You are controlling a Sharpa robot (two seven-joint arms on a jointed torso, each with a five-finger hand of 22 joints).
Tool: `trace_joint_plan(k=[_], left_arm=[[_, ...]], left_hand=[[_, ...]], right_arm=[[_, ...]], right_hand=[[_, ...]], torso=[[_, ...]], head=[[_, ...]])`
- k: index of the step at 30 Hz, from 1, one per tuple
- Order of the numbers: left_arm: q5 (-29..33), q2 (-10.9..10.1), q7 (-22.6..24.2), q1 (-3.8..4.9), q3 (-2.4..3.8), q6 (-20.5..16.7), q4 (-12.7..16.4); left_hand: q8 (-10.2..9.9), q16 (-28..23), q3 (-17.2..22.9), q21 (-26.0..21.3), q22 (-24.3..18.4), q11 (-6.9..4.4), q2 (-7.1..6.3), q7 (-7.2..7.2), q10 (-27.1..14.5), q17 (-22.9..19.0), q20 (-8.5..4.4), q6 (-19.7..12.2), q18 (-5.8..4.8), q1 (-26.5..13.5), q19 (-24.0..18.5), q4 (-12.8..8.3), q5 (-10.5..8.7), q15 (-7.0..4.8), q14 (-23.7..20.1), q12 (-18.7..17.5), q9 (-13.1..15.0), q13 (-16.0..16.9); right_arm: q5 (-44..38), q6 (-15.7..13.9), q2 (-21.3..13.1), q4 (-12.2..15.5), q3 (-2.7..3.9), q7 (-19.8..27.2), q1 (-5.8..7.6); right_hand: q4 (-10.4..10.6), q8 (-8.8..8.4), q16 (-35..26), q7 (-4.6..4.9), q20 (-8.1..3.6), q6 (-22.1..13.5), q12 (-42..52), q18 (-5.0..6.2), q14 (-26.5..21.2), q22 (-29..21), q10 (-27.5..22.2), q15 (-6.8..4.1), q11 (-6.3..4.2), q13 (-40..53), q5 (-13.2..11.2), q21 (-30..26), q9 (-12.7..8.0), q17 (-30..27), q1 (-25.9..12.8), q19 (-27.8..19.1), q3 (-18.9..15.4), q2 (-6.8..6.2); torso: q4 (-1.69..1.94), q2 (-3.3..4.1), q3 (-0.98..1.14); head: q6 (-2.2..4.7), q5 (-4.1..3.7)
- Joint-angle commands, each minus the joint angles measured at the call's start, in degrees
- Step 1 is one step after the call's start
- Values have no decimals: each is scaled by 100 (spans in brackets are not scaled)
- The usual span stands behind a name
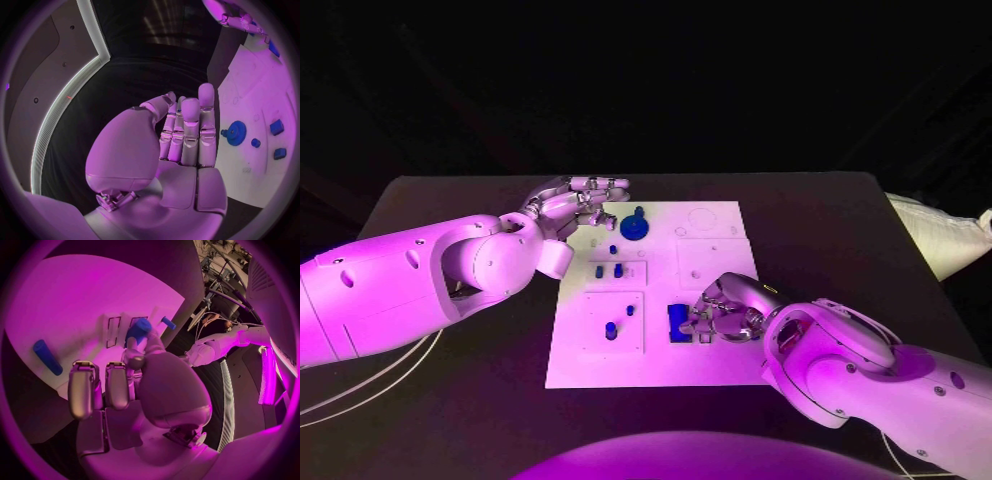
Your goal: Assemble the parts on the task board
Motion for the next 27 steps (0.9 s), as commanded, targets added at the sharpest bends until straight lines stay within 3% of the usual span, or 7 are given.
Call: trace_joint_plan(k=[1,9,19,27], left_arm=[[-18,-7,12,1,3,114,16],[-26,-23,12,1,3,116,18],[-30,-35,13,0,2,116,11],[-31,-38,10,0,0,114,5]], left_hand=[[36,-23,-7,-21,-8,-13,-11,16,-36,-7,5,-19,63,68,-21,-30,22,20,-38,33,-6,6],[35,-27,-7,-22,-8,-12,-10,17,-40,-15,5,-22,63,68,-23,-31,22,21,-43,35,-7,5],[34,-35,-8,-24,-9,-9,-8,20,-49,-30,6,-27,62,68,-26,-34,22,23,-52,37,-7,4],[34,-35,-8,-24,-9,-9,-8,20,-49,-30,6,-27,62,68,-26,-34,22,23,-52,37,-7,4]], right_arm=[[-139,226,-55,-19,-18,-143,-41],[-148,161,-122,53,-17,-131,-63],[-42,-462,-418,364,0,-46,-63],[349,-580,-1039,541,23,137,158]], right_hand=[[-24,31,34,-3,0,40,18,-75,325,169,25,-31,3,-29,-41,29,9,7,-80,53,-28,-117],[-40,33,36,-1,-3,44,14,-76,324,173,29,-32,3,-25,-47,31,14,11,-82,55,-47,-148],[67,-14,-13,43,9,-36,-287,-67,303,133,-77,-6,40,-214,52,7,11,-57,-304,25,-179,-242],[30,-210,-38,131,52,-264,-589,-63,294,118,-194,45,105,-398,314,-7,-54,-83,-143,7,-121,-190]], torso=[[2,4,4],[-4,2,2],[-11,-1,0],[-13,-2,-2]], head=[[-12,0],[-27,4],[-18,-17],[24,-79]])
